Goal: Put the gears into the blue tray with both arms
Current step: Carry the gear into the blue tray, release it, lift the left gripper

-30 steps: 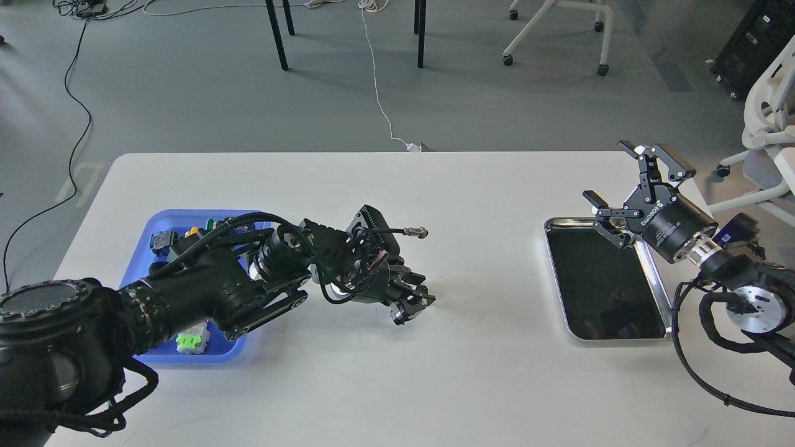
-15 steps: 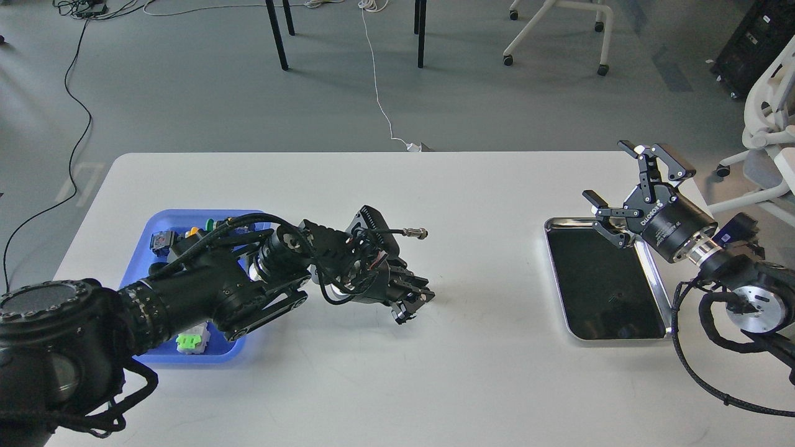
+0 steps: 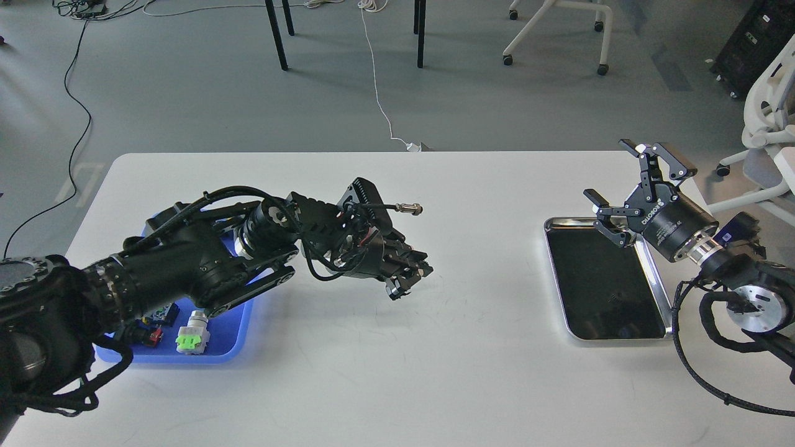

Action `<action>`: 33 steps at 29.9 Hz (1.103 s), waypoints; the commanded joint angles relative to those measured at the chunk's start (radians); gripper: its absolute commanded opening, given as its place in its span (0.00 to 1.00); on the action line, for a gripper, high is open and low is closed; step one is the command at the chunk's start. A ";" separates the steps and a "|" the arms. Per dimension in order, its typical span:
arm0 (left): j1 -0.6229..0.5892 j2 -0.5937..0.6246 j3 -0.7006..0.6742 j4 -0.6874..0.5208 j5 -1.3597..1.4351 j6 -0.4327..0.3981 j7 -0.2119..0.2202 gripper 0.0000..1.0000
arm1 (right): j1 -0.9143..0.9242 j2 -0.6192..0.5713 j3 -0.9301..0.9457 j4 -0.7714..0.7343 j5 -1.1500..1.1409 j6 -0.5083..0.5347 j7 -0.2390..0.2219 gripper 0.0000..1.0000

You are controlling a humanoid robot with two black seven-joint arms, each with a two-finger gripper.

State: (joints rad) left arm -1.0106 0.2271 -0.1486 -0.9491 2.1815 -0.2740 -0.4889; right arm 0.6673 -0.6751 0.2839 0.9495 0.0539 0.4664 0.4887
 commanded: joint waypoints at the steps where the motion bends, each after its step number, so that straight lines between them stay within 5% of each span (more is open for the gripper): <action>1: -0.016 0.136 -0.002 -0.115 0.000 -0.020 0.000 0.14 | 0.002 0.002 0.000 0.000 0.000 0.000 0.000 0.97; 7: -0.002 0.409 0.004 -0.276 0.000 -0.045 0.000 0.15 | 0.005 0.011 -0.002 0.000 -0.002 0.000 0.000 0.97; 16: 0.122 0.652 0.006 -0.272 0.000 -0.067 0.000 0.16 | 0.005 0.014 -0.002 0.000 -0.003 0.000 0.000 0.97; 33: 0.185 0.615 -0.005 -0.059 -0.005 -0.054 0.000 0.20 | 0.003 0.017 -0.002 0.002 -0.006 0.000 0.000 0.97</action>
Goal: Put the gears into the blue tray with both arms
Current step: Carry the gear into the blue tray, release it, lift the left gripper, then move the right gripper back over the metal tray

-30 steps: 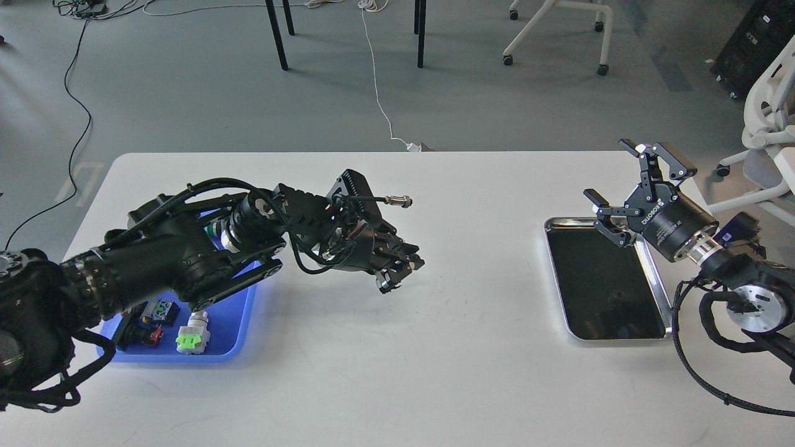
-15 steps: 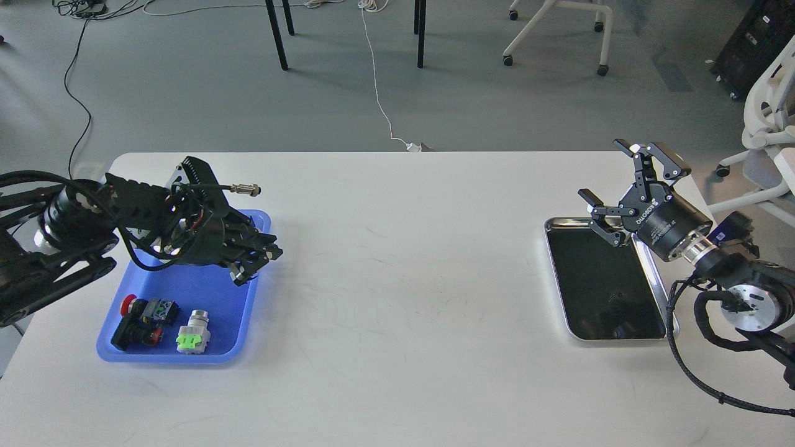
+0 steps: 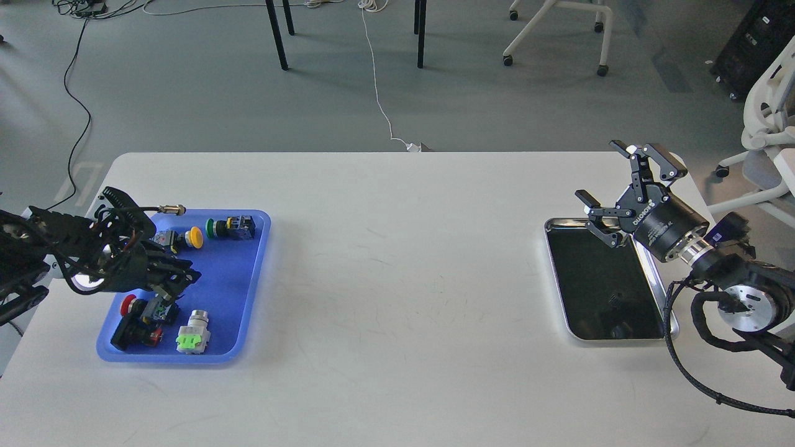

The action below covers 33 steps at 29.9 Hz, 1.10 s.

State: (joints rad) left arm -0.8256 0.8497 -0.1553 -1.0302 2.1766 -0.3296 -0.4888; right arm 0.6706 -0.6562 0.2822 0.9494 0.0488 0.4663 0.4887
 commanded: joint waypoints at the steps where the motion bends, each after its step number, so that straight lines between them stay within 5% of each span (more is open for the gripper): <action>1: 0.002 -0.009 0.002 0.025 0.000 0.001 0.000 0.21 | 0.000 -0.002 0.000 0.002 -0.001 0.000 0.000 0.97; 5: 0.008 -0.014 -0.001 0.027 -0.001 0.001 0.000 0.38 | 0.000 -0.003 0.000 0.002 -0.001 0.000 0.000 0.97; 8: 0.008 -0.015 -0.003 0.027 -0.004 0.003 0.000 0.76 | 0.000 -0.002 0.000 0.002 -0.001 0.000 0.000 0.97; 14: 0.005 -0.006 -0.021 0.016 -0.052 0.003 0.000 0.83 | 0.000 -0.006 0.000 0.002 -0.001 0.002 0.000 0.97; 19: -0.004 0.000 -0.193 -0.065 -0.191 -0.015 0.000 0.83 | 0.000 -0.010 0.000 0.003 -0.003 0.003 0.000 0.97; 28: -0.011 -0.041 -0.283 -0.255 -0.941 -0.032 0.000 0.86 | 0.010 -0.016 -0.020 0.012 -0.093 0.011 0.000 0.97; 33: 0.126 -0.125 -0.390 -0.277 -1.282 -0.025 0.000 0.90 | 0.020 -0.077 -0.024 0.031 -0.340 0.018 0.000 0.97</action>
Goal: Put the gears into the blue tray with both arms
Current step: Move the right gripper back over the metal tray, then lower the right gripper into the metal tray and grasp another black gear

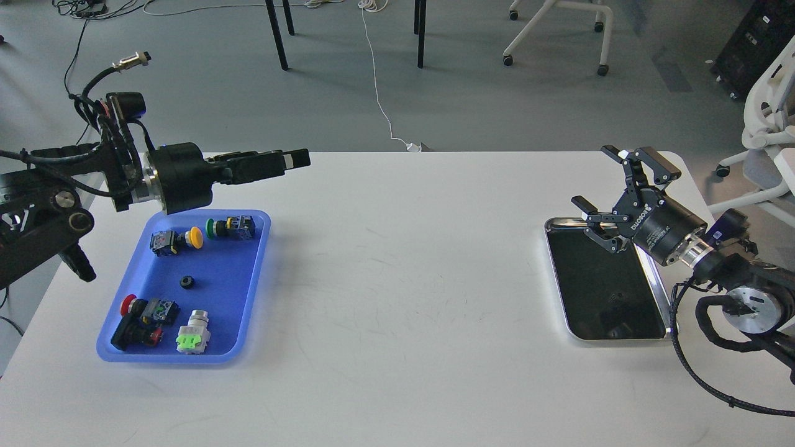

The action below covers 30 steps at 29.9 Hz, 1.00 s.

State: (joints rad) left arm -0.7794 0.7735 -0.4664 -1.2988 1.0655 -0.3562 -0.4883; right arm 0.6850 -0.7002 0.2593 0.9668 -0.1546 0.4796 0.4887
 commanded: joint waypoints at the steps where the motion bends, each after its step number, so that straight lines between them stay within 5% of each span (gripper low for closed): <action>1: 0.124 -0.075 -0.125 -0.007 -0.217 0.002 0.000 0.92 | 0.014 -0.045 -0.003 0.024 -0.193 0.007 0.000 0.97; 10: 0.344 -0.260 -0.348 0.010 -0.340 0.017 0.000 0.98 | 0.152 -0.186 -0.054 0.107 -0.816 0.009 0.000 0.98; 14: 0.364 -0.298 -0.393 0.010 -0.343 0.025 0.000 0.98 | 0.316 -0.228 -0.237 0.121 -1.106 0.009 0.000 0.98; 17: 0.365 -0.313 -0.409 0.010 -0.344 0.019 0.043 0.98 | 0.474 -0.229 -0.411 0.122 -1.265 0.009 0.000 0.99; 23: 0.365 -0.327 -0.411 0.010 -0.351 0.017 0.050 0.98 | 0.700 -0.150 -0.704 0.110 -1.462 0.009 0.000 0.99; 30: 0.367 -0.327 -0.411 0.010 -0.351 0.014 0.051 0.98 | 0.711 -0.027 -0.785 0.056 -1.516 0.007 0.000 0.97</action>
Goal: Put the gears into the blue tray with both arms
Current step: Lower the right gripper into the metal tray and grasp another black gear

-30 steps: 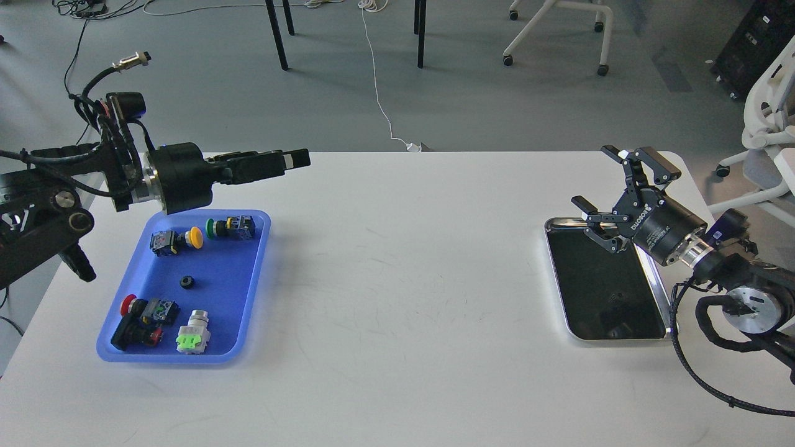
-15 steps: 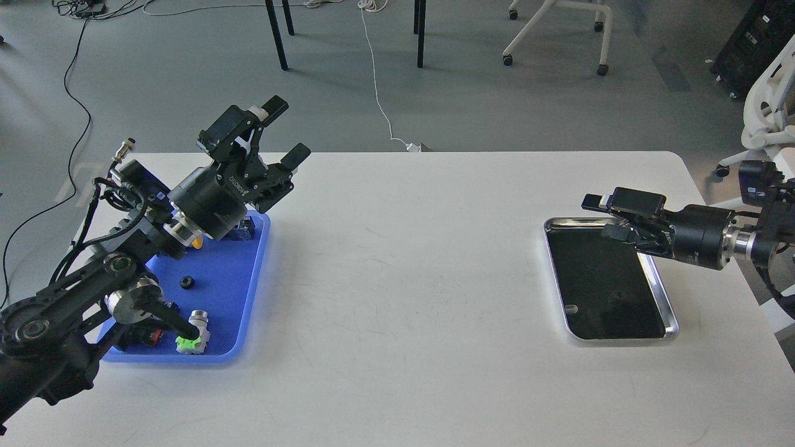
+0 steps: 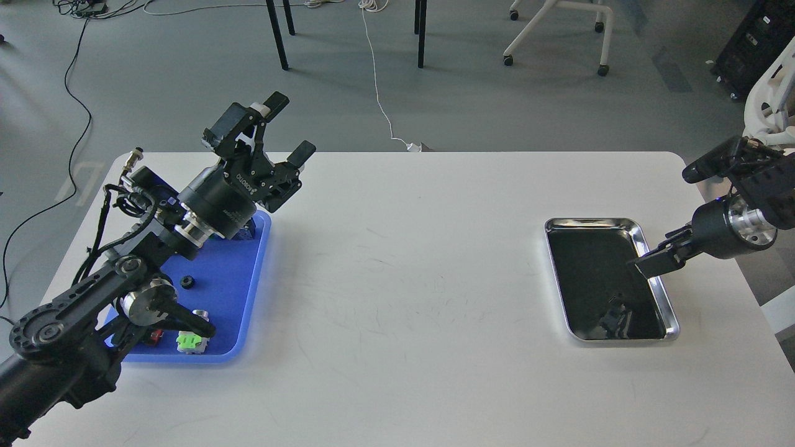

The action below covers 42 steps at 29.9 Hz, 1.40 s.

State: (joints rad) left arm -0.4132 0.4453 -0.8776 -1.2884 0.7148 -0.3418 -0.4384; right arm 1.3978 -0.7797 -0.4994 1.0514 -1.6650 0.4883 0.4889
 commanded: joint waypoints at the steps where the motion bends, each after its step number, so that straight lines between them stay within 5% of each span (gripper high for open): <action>1: 0.001 0.001 0.000 0.000 0.000 0.000 0.000 0.98 | -0.005 0.074 -0.040 -0.039 -0.006 -0.004 0.000 0.97; 42: 0.014 0.001 -0.026 -0.006 -0.001 -0.003 0.001 0.98 | -0.120 0.168 -0.082 -0.106 0.008 -0.080 0.000 0.56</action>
State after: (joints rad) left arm -0.3988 0.4470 -0.9035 -1.2945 0.7133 -0.3452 -0.4372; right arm 1.2823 -0.6188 -0.5813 0.9474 -1.6567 0.4081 0.4887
